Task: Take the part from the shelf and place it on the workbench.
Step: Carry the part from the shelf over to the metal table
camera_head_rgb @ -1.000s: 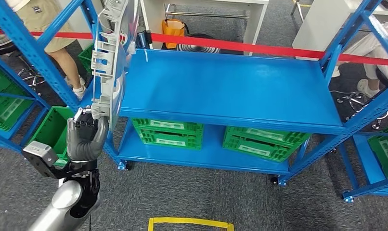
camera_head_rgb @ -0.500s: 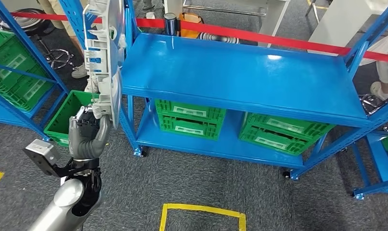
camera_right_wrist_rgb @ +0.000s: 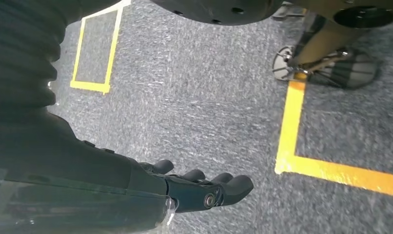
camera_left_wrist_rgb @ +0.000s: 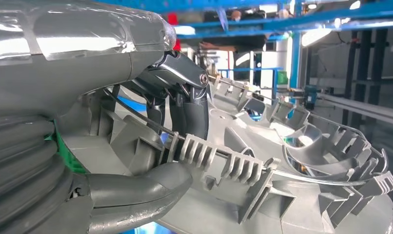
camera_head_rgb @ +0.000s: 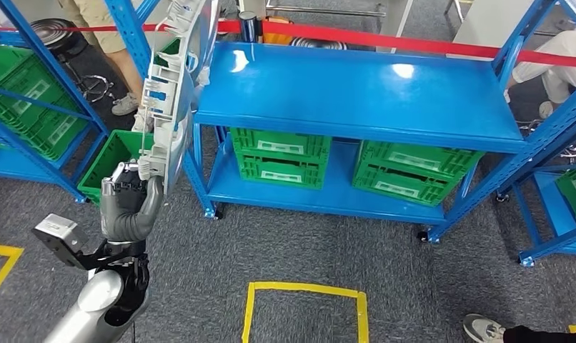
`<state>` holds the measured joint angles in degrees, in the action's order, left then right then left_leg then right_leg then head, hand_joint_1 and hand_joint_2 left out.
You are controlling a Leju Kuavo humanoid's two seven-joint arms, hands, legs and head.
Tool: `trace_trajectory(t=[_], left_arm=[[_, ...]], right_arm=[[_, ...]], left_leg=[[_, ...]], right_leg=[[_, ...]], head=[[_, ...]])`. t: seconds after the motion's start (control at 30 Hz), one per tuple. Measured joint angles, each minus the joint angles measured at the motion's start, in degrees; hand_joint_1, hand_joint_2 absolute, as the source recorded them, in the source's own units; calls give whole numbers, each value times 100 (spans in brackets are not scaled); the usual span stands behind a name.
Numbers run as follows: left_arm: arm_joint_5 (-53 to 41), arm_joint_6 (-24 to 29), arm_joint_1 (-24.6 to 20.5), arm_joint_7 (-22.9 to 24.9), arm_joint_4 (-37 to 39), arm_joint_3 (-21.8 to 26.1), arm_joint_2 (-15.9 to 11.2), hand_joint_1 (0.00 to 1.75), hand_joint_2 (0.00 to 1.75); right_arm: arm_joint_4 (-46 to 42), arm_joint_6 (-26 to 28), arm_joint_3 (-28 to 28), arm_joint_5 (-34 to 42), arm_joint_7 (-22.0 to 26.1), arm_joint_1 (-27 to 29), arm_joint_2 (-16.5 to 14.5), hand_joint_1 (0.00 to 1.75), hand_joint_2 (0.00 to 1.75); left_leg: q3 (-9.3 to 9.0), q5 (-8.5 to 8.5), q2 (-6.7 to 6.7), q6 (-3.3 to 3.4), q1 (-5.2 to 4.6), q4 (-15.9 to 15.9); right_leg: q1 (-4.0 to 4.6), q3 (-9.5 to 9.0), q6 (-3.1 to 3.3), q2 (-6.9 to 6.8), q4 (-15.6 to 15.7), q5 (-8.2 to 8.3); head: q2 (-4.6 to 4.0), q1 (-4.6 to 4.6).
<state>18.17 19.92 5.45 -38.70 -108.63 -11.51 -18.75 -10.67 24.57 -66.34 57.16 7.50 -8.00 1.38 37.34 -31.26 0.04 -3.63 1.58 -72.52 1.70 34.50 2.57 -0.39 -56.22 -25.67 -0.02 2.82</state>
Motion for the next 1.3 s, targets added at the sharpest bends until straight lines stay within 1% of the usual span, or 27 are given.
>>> trace_trajectory(t=[0.03, 0.07, 0.13, 0.17, 0.23, 0.27, 0.3, 0.37, 0.4, 0.43, 0.47, 0.5, 0.57, 0.6, 0.63, 0.73, 0.8, 0.87, 0.9, 0.93, 0.97, 1.0, 1.07, 1.1, 1.13, 1.23, 1.3], left_arm=[[-1, 1, -1, -3, 1, 1, 1, 175, 175], [-2, 2, 0, -6, 0, 2, 2, 175, 175], [-3, 7, 8, -9, 1, 2, 8, 175, 175], [-5, 10, 14, -11, 1, 1, 13, 175, 175], [-9, 12, 13, -18, 7, -3, 19, 175, 175], [-11, 13, 8, -26, 9, -5, 22, 175, 175], [-13, 13, 3, -32, 13, -7, 25, 175, 175], [-15, 13, -1, -40, 15, -7, 29, 175, 175], [-17, 12, -4, -40, 18, -6, 30, 175, 175], [-21, 9, -14, -37, 21, -6, 32, 175, 175], [-27, 4, -34, -30, 23, -7, 34, 175, 175], [-35, -1, -67, -16, 25, -8, 36, 175, 175], [-55, -7, -153, 27, 25, -10, 41, 175, 175], [-68, -10, -195, 51, 26, -12, 44, 175, 175], [-81, -14, -227, 72, 28, -17, 48, 175, 175], [-103, -22, -268, 101, 32, -40, 60, 175, 175], [-106, -25, -282, 103, 41, -49, 63, 175, 175], [-108, -36, -293, 99, 54, -62, 64, 175, 175], [-109, -42, -290, 97, 61, -72, 65, 175, 175], [-109, -46, -284, 93, 71, -81, 66, 175, 175], [-103, -46, -278, 86, 81, -89, 66, 175, 175], [-95, -47, -273, 73, 93, -94, 66, 175, 175], [-69, -57, -271, 31, 111, -98, 68, 175, 175], [-60, -68, -269, 3, 119, -102, 70, 175, 175], [-54, -78, -264, -21, 123, -107, 73, 175, 175], [-41, -89, -245, -53, 138, -126, 80, 175, 175], [-33, -88, -245, -55, 150, -133, 83, 175, 175]], right_arm=[[1, 10, 1, 1, 15, 1, 2, 0, 175], [1, 25, 3, 5, 39, 2, 9, 0, 175], [1, 74, 10, 23, 122, 3, 24, 0, 175], [0, 102, 13, 31, 172, 4, 29, 0, 175], [0, 152, 16, 33, 252, 3, 41, 0, 175], [0, 179, 17, 32, 285, -1, 46, 0, 175], [0, 204, 18, 32, 309, -11, 52, 0, 175], [-1, 261, 19, 32, 339, -47, 53, 0, 175], [-2, 291, 20, 34, 350, -69, 53, 0, 175], [-5, 321, 20, 37, 364, -92, 52, 0, 175], [-9, 350, 21, 41, 380, -118, 52, 0, 175], [-13, 376, 24, 46, 395, -147, 53, 0, 175], [-19, 422, 43, 61, 419, -203, 74, 0, 175], [-23, 443, 60, 72, 437, -225, 86, 0, 175], [-28, 464, 83, 85, 461, -244, 101, 0, 175], [-37, 531, 136, 99, 517, -287, 115, 0, 175], [-43, 563, 151, 85, 537, -307, 110, 0, 175], [-49, 589, 160, 60, 550, -313, 100, 0, 175], [-48, 609, 161, 47, 554, -311, 95, 0, 175], [-48, 632, 162, 33, 556, -309, 89, 0, 175], [-49, 663, 162, 19, 561, -308, 85, 0, 175], [-50, 697, 162, 3, 567, -306, 83, 0, 175], [-55, 768, 162, -39, 586, -304, 87, 0, 175], [-57, 803, 162, -58, 600, -304, 96, 0, 175], [-58, 834, 162, -74, 616, -304, 111, 0, 175], [-60, 886, 163, -89, 646, -286, 158, 0, 175], [-63, 898, 163, -93, 654, -275, 181, 0, 175]], left_leg=[[-267, 42, 6, -48, 25, 281], [-563, -35, 8, -62, 37, 652], [-915, -316, 9, 24, 33, 1162], [-962, -369, 8, 109, 17, 1257], [-902, -305, 10, 240, 20, 1248], [-865, -256, 6, 287, 28, 1251], [-819, -204, -2, 321, 36, 1254], [-716, -115, -24, 344, 37, 1249], [-667, -77, -34, 343, 36, 1247], [-625, -45, -42, 339, 33, 1246], [-593, -19, -53, 334, 27, 1245], [-572, 2, -63, 327, 19, 1247], [-547, 38, -86, 300, 20, 1253], [-528, 58, -97, 273, 34, 1256], [-505, 79, -106, 242, 56, 1260], [-452, 123, -119, 137, 86, 1295], [-324, -54, -76, 115, 65, 1081], [-26, -399, -36, 107, 52, 459], [123, -517, -29, 92, 51, 142], [213, -542, -19, 76, 52, -50], [208, -459, -5, 62, 53, -46], [103, -288, 19, 52, 55, 154], [-224, 11, 119, 59, 47, 794], [-328, 75, 158, 95, 38, 1013], [-364, 78, 181, 138, 27, 1114], [-327, 104, 120, 256, 16, 1118], [-313, 140, 76, 312, 38, 1130]], right_leg=[[-15, 133, -38, 0, -98, 26], [-22, 251, -73, 7, -213, 37], [-14, 378, -129, 25, -384, 64], [-14, 398, -140, 33, -417, 91], [-34, 422, -180, 38, -446, 92], [-48, 464, -220, 39, -554, -16], [-69, 538, -269, 40, -775, -205], [-111, 736, -344, 38, -1465, -670], [-128, 796, -358, 38, -1760, -819], [-138, 783, -356, 38, -1899, -869], [-141, 674, -336, 40, -1826, -814], [-137, 472, -295, 45, -1544, -674], [-100, 3, -158, 103, -764, -404], [-69, -147, -102, 136, -479, -330], [-41, -210, -64, 164, -333, -314], [-16, -251, -30, 144, -146, -263], [-43, -312, -15, 97, 47, -194], [-49, -316, -12, 57, 95, -167], [-44, -303, -10, 43, 76, -170], [-41, -288, -13, 33, 48, -178], [-42, -270, -20, 28, 12, -191], [-47, -252, -35, 26, -36, -212], [-41, -197, -94, 21, -177, -280], [-32, -160, -125, 19, -248, -312], [-22, -128, -153, 12, -300, -331], [-35, -90, -216, -19, -343, -342], [-64, -10, -297, -8, -571, -535]], head=[[0, 5], [0, 19], [0, 23], [0, 20], [0, -2], [0, -6], [0, -11], [0, -19], [0, -19], [0, -19], [0, -19], [0, -19], [0, -10], [0, -10], [0, -8], [0, -8], [0, 8], [0, 26], [0, 32], [0, 34], [0, 35], [0, 37], [0, 41], [0, 39], [0, 38], [0, 39], [0, 29]])
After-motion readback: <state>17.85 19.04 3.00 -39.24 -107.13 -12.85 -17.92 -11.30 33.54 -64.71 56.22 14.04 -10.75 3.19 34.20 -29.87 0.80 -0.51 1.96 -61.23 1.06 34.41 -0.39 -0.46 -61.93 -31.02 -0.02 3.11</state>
